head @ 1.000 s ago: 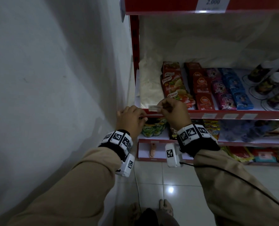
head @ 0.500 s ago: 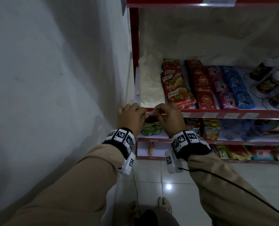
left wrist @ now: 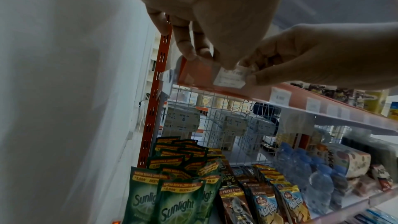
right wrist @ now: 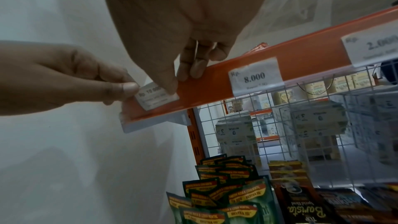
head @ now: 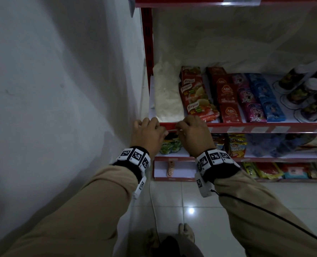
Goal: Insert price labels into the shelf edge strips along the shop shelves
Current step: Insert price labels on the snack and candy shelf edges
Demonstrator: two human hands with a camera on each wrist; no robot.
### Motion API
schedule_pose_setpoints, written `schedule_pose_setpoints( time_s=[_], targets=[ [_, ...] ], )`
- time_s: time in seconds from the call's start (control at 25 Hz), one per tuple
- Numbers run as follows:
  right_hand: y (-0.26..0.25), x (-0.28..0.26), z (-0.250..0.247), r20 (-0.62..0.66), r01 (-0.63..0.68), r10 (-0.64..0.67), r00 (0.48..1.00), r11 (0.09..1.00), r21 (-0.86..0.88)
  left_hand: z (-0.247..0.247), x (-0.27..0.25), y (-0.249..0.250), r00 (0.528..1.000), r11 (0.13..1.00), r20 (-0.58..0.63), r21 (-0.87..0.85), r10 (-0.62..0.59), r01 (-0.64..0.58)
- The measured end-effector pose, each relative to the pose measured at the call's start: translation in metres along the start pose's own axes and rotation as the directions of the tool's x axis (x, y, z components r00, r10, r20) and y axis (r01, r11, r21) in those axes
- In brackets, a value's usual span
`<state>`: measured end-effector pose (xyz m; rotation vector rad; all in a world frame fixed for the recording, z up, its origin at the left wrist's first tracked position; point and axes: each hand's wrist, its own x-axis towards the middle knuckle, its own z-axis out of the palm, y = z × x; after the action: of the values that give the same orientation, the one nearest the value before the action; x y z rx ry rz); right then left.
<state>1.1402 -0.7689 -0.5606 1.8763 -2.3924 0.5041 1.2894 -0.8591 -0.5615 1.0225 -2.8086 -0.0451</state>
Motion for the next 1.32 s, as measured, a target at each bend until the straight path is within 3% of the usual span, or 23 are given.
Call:
schedule_pose_setpoints(
  time_s=[0.12,0.32,0.92,1.32],
  targets=[
    [0.000,-0.002,0.001,-0.018,0.012,-0.012,1.000,1.000,-0.022,-0.001,0.002,-0.001,1.000,1.000,0.024,0.012,0.001,-0.001],
    [0.002,0.000,0.003,-0.005,0.007,-0.008,1.000,0.999,-0.033,-0.002,0.002,-0.003,0.994,0.999,-0.110,-0.025,0.019,-0.022],
    [0.001,-0.007,0.003,0.011,-0.029,0.030,0.999,0.998,-0.061,0.003,0.001,-0.001,0.986,1.000,-0.169,0.001,-0.014,0.015],
    [0.007,-0.023,-0.005,0.040,-0.075,0.076,0.996,0.997,-0.028,-0.001,-0.010,0.009,0.986,0.991,-0.105,-0.046,-0.129,0.124]
  ],
)
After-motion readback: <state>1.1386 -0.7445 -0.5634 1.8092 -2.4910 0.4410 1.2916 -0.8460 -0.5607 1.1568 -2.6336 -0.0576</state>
